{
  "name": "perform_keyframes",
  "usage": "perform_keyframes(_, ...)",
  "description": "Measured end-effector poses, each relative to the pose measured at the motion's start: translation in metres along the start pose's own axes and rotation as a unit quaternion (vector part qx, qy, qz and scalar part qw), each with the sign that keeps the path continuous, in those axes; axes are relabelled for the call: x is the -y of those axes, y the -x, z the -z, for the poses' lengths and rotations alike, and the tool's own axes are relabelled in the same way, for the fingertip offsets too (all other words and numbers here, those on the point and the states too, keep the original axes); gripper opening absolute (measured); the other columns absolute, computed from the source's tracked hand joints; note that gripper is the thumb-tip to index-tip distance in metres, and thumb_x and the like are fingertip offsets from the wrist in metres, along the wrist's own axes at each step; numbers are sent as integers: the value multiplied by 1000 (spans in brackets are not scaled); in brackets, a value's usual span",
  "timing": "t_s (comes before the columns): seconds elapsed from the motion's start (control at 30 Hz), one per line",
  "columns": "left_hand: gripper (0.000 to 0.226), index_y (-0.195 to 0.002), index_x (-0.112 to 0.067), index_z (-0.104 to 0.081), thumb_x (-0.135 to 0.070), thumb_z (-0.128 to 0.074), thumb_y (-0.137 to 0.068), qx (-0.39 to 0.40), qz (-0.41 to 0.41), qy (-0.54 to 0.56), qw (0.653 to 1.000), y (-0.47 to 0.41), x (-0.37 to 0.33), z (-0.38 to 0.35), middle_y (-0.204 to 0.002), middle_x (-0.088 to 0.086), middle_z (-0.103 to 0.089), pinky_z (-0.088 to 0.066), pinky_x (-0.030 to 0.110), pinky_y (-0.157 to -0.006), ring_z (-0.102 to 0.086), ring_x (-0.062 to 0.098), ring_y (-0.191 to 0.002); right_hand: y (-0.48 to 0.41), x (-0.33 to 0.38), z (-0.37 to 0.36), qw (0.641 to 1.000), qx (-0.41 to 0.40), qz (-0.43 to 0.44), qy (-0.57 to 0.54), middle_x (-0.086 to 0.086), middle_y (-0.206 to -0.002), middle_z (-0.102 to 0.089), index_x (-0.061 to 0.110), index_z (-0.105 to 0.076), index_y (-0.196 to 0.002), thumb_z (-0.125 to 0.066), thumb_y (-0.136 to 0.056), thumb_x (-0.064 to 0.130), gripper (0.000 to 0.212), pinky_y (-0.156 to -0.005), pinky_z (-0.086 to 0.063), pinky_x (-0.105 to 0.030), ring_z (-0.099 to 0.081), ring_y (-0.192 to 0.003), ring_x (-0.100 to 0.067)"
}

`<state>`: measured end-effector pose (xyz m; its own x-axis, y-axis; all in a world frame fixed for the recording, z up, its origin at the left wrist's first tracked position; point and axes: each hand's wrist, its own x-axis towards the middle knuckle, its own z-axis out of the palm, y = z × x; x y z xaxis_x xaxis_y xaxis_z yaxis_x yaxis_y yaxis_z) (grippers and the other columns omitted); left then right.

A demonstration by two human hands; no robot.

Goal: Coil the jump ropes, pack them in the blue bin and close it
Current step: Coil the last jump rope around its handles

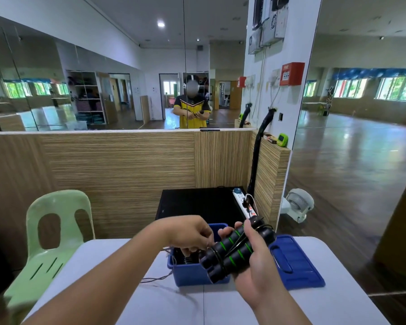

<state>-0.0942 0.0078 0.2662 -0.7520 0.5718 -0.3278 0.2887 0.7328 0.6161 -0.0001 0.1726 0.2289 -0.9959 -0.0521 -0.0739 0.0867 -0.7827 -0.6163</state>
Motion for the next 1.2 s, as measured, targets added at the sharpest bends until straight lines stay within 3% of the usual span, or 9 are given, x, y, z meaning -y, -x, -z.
perform_keyframes(0.13, 7, -89, -19, -72, -19, -67, -93, -39, 15, 48, 998, 2, -15, 4, -66, -1, -60, -41, 22, -49, -48, 11, -55, -4, -7, 10, 999, -22, -3, 47, -11, -82, -70, 15, -77, -67, -60, -93, 34, 37, -89, -52, -46, -73, -72, -22)
perform_keyframes(0.23, 13, -95, -18, -63, -10, -53, -96, -105, 42, 91, 989, 3, -28, -3, -71, 7, -66, -38, 22, -42, -49, 9, -47, -9, -9, 16, 997, -49, 11, 54, -12, -90, -72, 12, -72, -89, -67, -85, 35, 25, -95, -54, -51, -74, -87, -26)
perform_keyframes(0.37, 26, -101, -21, -64, -7, -43, -96, -190, 54, 68, 978, 9, -46, -19, -69, -5, -66, -45, 22, -45, -58, 6, -50, -17, -12, 17, 993, -82, 16, 84, -20, -109, -73, 5, -71, -107, -70, -82, 44, 46, -105, -49, -55, -67, -117, -38)
perform_keyframes(0.5, 20, -115, -27, -60, -19, -52, -98, -305, 33, 8, 952, 15, -48, -37, -98, -3, -67, -52, 29, -70, -65, 15, -87, -23, -14, 10, 988, -111, 59, 85, -26, -120, -69, 1, -66, -118, -69, -82, 45, 57, -99, -54, -53, -67, -114, -39)
perform_keyframes(0.67, 9, -104, -30, -55, -26, -62, -100, -425, -9, 158, 891, 13, -45, -69, -73, -9, -58, -39, 13, -51, -57, 1, -63, -28, -17, 0, 975, -125, 174, 63, -16, -107, -69, -2, -57, -125, -72, -79, 38, 62, -99, -50, -52, -65, -106, -30)
perform_keyframes(0.77, 13, -97, -18, -56, -24, -68, -97, -412, 8, 381, 828, 8, -44, -90, -62, -3, -58, -44, 25, -48, -55, 5, -49, -26, -19, -10, 967, -125, 206, 80, -11, -106, -71, 1, -57, -122, -70, -80, 42, 60, -102, -47, -59, -63, -111, -32)
perform_keyframes(0.9, 38, -100, -7, -56, -38, -76, -90, -339, 67, 559, 754, 14, -47, -100, -62, 8, -66, -47, 27, -45, -58, 17, -48, -22, -18, -10, 968, -101, 210, 89, -15, -112, -67, 14, -66, -104, -67, -84, 51, 42, -74, -50, -43, -62, -99, -28)
perform_keyframes(1.07, 80, -110, -14, -55, -66, -85, -58, -298, 76, 545, 780, 17, -41, -96, -102, 8, -74, -65, 42, -74, -75, 21, -87, -17, -6, -7, 987, -27, 152, -34, -4, -100, -71, 24, -75, -83, -55, -95, 39, 28, -95, -50, -42, -70, -97, -17)
perform_keyframes(1.2, 56, -122, -34, -54, -52, -81, -77, -286, 12, 502, 816, 20, -42, -84, -112, 2, -70, -61, 33, -66, -71, 10, -87, -14, -1, -8, 987, -2, 125, -106, -6, -102, -71, 20, -61, -107, -54, -93, 42, 26, -90, -54, -49, -72, -99, -21)
